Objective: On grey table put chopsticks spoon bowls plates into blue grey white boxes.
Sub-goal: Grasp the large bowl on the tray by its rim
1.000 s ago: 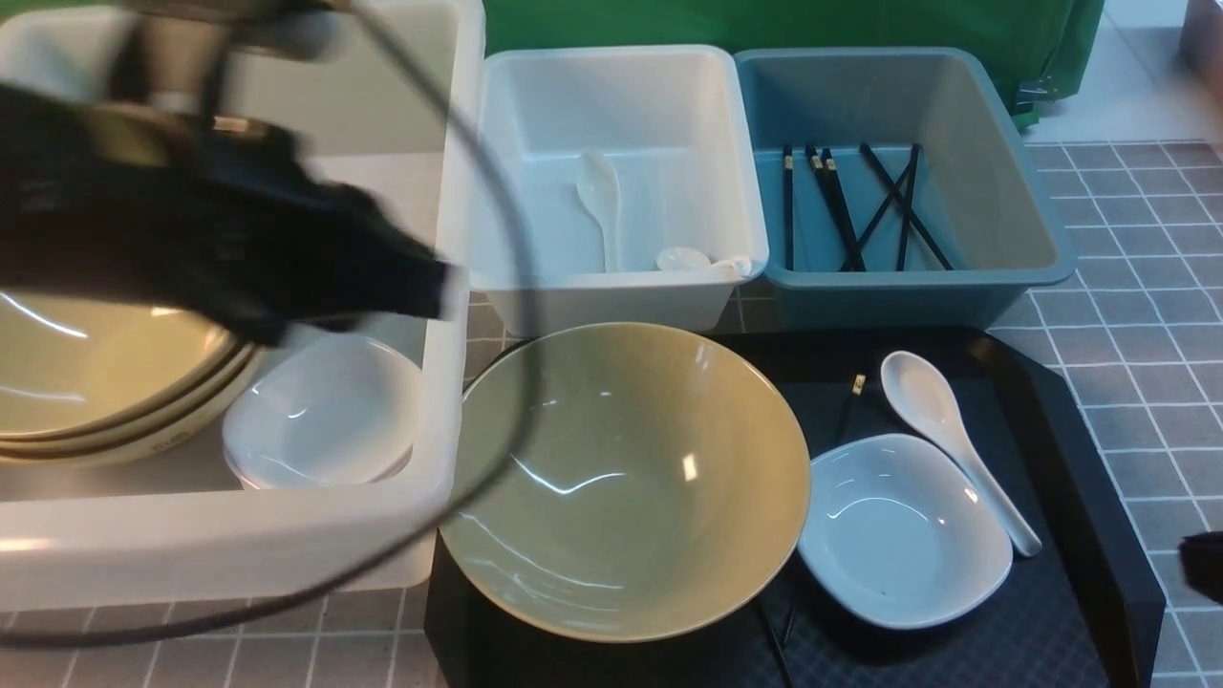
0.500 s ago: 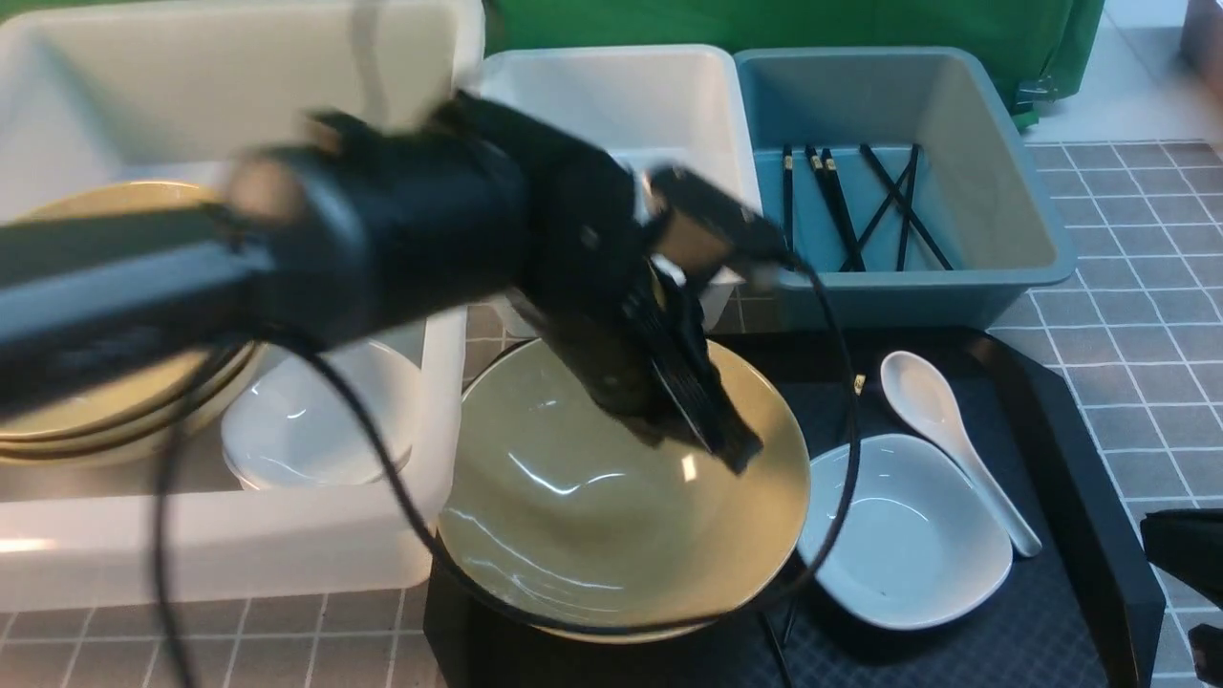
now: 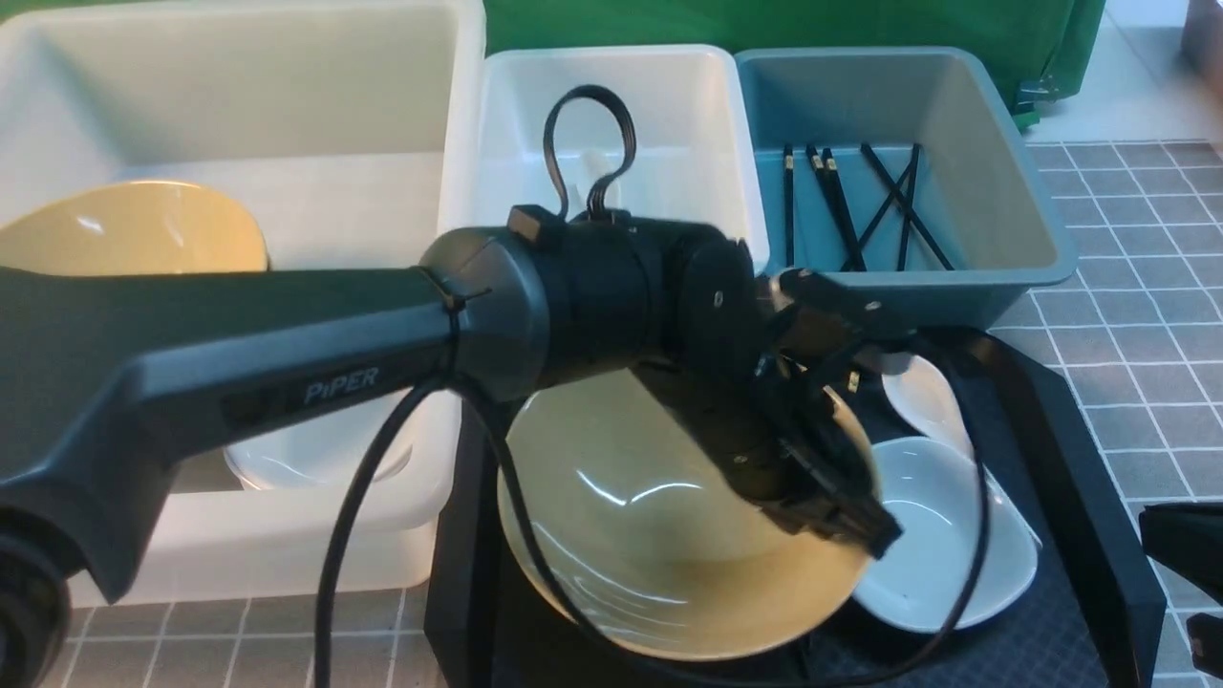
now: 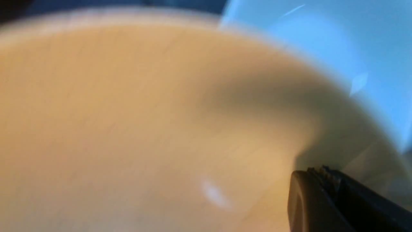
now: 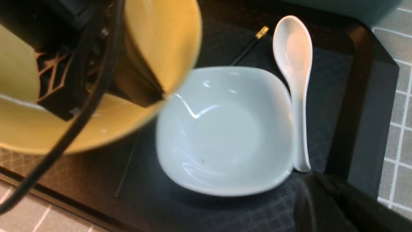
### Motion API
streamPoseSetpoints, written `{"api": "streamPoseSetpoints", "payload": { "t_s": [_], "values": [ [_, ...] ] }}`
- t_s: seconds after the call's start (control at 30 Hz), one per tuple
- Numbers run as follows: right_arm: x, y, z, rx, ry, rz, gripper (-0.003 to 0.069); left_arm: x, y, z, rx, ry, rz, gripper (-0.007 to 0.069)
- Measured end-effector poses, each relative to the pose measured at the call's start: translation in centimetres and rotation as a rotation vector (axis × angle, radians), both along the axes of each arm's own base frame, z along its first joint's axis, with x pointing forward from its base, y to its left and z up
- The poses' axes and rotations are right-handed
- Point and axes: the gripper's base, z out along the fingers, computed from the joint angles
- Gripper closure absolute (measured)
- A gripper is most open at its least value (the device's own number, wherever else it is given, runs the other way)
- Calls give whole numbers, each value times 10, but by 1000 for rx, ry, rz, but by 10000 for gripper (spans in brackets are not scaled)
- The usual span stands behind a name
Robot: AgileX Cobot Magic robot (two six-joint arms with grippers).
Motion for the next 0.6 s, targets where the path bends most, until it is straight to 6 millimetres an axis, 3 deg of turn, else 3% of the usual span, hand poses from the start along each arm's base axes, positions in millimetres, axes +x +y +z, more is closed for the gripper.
{"api": "streamPoseSetpoints", "payload": {
  "t_s": [0.13, 0.3, 0.43, 0.6],
  "values": [
    [0, 0, 0, 0, 0, 0, 615, 11, -2, 30, -35, -14, -61, 631],
    [0, 0, 0, 1, 0, 0, 614, 35, 21, 62, 99, -83, -44, 578],
    [0, 0, 0, 3, 1, -1, 614, 48, 41, 62, 255, -129, 36, 492],
    [0, 0, 0, 3, 0, -1, 614, 58, 59, 59, 431, -193, 157, 316]
  ]
}}
